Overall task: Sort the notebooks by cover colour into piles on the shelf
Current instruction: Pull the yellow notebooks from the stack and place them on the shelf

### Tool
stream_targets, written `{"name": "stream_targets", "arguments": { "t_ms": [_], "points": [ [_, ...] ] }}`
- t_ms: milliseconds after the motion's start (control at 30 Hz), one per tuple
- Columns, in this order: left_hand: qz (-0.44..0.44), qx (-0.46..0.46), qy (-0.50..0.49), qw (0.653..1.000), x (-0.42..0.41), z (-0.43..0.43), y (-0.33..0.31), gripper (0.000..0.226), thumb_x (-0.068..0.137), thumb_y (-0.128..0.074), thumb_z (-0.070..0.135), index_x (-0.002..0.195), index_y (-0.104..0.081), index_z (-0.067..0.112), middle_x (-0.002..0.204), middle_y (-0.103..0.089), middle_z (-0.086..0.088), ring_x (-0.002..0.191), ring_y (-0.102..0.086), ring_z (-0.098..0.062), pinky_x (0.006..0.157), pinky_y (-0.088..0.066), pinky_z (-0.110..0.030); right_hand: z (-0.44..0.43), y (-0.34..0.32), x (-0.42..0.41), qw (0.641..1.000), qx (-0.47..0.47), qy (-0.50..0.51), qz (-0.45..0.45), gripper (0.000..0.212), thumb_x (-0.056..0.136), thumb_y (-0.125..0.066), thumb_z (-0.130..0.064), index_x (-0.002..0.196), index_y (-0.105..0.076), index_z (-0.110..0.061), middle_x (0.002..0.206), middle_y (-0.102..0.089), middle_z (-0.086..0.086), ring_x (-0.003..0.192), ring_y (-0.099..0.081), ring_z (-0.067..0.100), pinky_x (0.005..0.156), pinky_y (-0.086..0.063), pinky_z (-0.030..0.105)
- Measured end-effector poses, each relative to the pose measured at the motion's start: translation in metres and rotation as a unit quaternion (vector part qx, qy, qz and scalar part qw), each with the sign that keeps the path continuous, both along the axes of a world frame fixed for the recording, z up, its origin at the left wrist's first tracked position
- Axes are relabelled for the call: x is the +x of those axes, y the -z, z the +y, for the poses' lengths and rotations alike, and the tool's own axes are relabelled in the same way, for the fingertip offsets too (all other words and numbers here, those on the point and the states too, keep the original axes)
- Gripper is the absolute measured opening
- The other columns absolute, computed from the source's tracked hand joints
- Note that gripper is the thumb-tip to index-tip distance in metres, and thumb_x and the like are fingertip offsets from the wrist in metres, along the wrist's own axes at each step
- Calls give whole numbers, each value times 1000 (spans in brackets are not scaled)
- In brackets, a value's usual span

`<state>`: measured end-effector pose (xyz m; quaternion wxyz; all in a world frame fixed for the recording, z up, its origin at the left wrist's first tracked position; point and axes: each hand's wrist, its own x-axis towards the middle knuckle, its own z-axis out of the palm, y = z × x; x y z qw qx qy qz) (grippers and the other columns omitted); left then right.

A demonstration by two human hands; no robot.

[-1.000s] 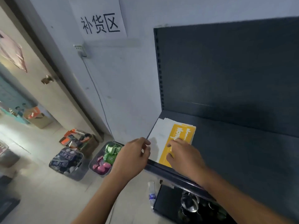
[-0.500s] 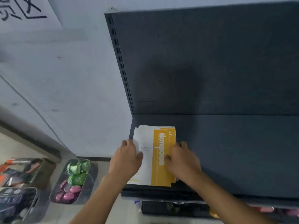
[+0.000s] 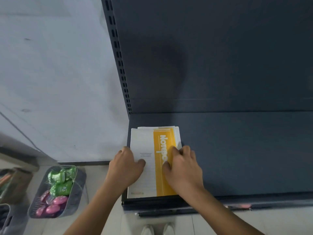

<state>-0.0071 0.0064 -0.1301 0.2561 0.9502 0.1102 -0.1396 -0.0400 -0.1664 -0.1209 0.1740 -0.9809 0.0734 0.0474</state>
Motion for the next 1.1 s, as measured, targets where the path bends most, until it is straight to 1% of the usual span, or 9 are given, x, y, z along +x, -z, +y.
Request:
{"name": "stream_targets", "arguments": {
  "t_ms": [200, 367, 633, 733, 800, 867, 967, 1033, 1100],
  "points": [
    [43, -70, -27, 996, 6, 11, -1, 33, 88, -67, 35, 104, -47, 15, 90, -53, 7, 77, -53, -11, 53, -37, -23, -4, 1, 2, 998, 39, 34, 17, 36, 95, -53, -44, 120, -52, -18, 116, -42, -1, 117, -43, 21, 70, -44, 30],
    [43, -106, -40, 993, 3, 13, -1, 30, 92, -65, 31, 105, -42, 16, 88, -52, 11, 73, -53, -8, 48, -39, -19, 0, 2, 4, 993, 82, 70, 44, 44, 94, -57, -43, 127, -53, -13, 127, -46, 6, 122, -41, 25, 80, -44, 32],
    [0, -143, -44, 989, -7, 11, -2, 14, 104, -43, 27, 94, -38, 19, 94, -47, 4, 77, -48, -8, 55, -33, -21, 4, 6, 4, 976, 186, 91, 65, 47, 89, -66, -42, 127, -56, -16, 128, -43, 1, 125, -35, 21, 91, -36, 28],
    [-16, -176, -56, 983, -12, 7, -6, 13, 106, -41, 28, 100, -39, 17, 90, -55, 2, 75, -55, -11, 51, -36, -21, 0, 7, 6, 969, 213, 100, 73, 40, 89, -65, -43, 118, -60, -17, 125, -49, 1, 123, -43, 22, 96, -45, 34],
    [-27, -209, -62, 976, -12, 4, -10, 14, 107, -41, 30, 109, -40, 17, 91, -58, 2, 74, -58, -10, 48, -38, -19, -2, 3, 7, 962, 234, 118, 73, 47, 89, -63, -47, 124, -56, -16, 126, -53, 2, 122, -49, 23, 100, -48, 41],
    [-30, -249, -55, 967, -12, -1, -13, 15, 107, -41, 33, 113, -41, 20, 96, -61, 4, 78, -61, -9, 50, -41, -18, -7, -3, 7, 954, 261, 134, 69, 50, 91, -59, -49, 127, -51, -15, 118, -61, 0, 113, -58, 21, 95, -51, 43],
    [-27, -292, -27, 956, -17, -17, -14, 14, 106, -41, 36, 116, -43, 26, 102, -63, 10, 83, -64, -6, 55, -45, -18, -21, -15, 0, 938, 303, 159, 50, 36, 93, -58, -48, 109, -52, -16, 89, -68, -2, 81, -68, 15, 73, -57, 39],
    [-35, -265, 24, 963, -18, -32, -16, 16, 106, -41, 37, 119, -44, 27, 99, -62, 12, 78, -64, -2, 51, -45, -11, -36, -25, -8, 944, 284, 163, 41, 32, 93, -59, -45, 107, -51, -17, 89, -69, 0, 77, -69, 17, 70, -59, 41],
    [-56, -206, 93, 973, -14, -50, -20, 24, 105, -41, 38, 124, -47, 24, 102, -62, 9, 82, -63, -6, 59, -49, -14, -55, -35, -14, 951, 254, 170, 42, 26, 94, -59, -41, 107, -51, -20, 91, -69, 1, 76, -70, 18, 69, -60, 42]
  ]
}}
